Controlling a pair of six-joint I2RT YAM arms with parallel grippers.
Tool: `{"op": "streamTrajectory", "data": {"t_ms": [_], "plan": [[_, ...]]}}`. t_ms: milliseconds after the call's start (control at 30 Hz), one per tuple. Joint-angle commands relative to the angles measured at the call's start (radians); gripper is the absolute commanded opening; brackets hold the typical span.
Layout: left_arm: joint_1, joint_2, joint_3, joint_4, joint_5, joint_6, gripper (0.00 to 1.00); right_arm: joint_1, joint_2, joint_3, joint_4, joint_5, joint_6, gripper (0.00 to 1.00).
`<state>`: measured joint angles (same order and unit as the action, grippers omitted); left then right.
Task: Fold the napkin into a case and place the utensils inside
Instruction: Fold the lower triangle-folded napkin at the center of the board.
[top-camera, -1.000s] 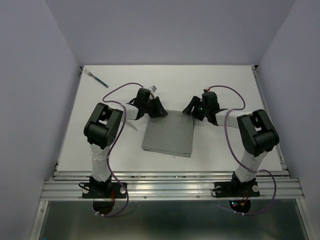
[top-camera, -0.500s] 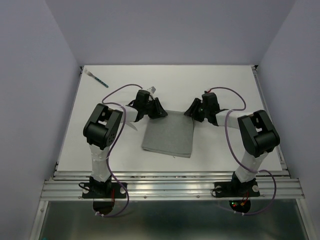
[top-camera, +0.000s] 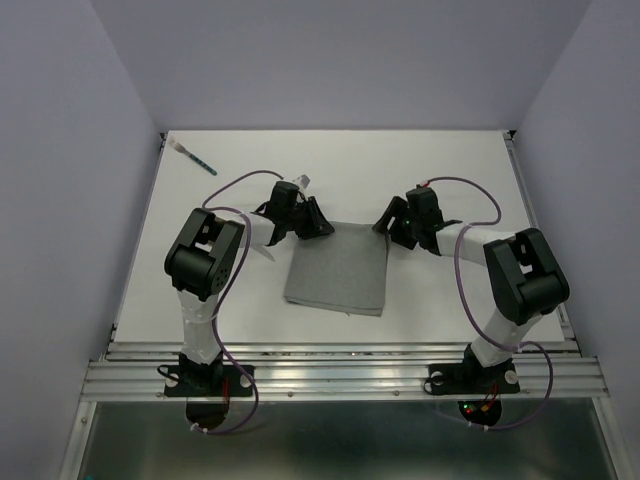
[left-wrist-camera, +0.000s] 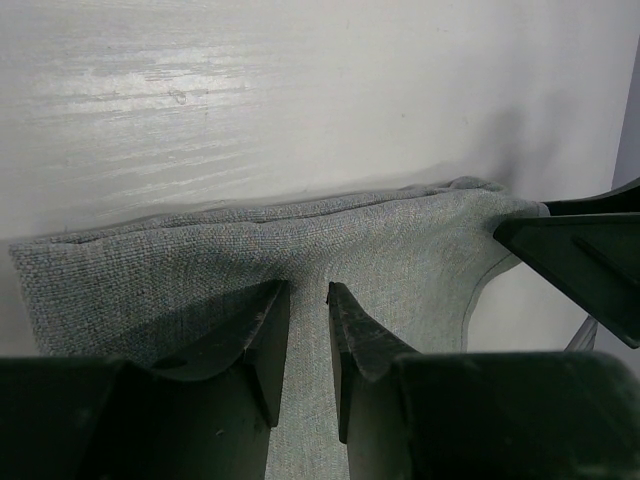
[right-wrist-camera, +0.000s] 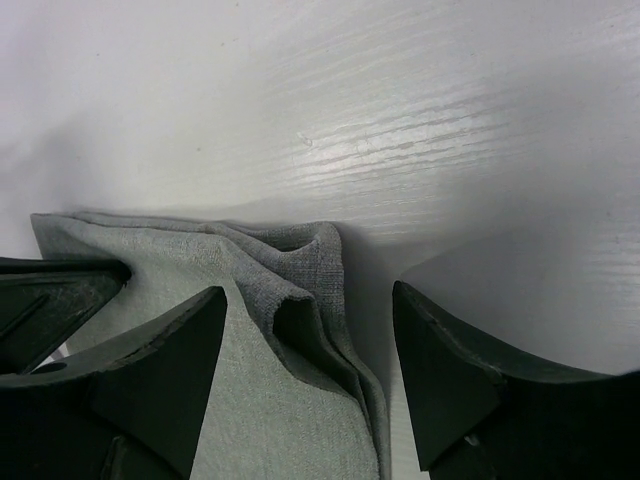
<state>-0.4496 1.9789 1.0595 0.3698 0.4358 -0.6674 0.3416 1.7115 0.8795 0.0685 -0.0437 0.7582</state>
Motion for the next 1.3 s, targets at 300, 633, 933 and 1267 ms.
{"op": "streamTrajectory", "data": {"t_ms": [300, 633, 933, 1267], "plan": [[-0.001, -0.031, -0.019, -0.031, -0.008, 0.006, 0.34, 0.002, 0.086, -0.001, 0.119, -0.099, 0.069, 0.55], [-0.004, -0.041, -0.044, -0.022, -0.017, -0.009, 0.34, 0.031, 0.089, 0.088, -0.019, 0.011, -0.022, 0.29], [-0.046, -0.051, -0.053, 0.003, -0.022, -0.060, 0.34, 0.099, 0.120, 0.251, -0.258, 0.209, -0.100, 0.05], [-0.090, -0.045, -0.052, 0.041, -0.043, -0.124, 0.34, 0.209, 0.215, 0.496, -0.528, 0.452, -0.145, 0.01]]}}
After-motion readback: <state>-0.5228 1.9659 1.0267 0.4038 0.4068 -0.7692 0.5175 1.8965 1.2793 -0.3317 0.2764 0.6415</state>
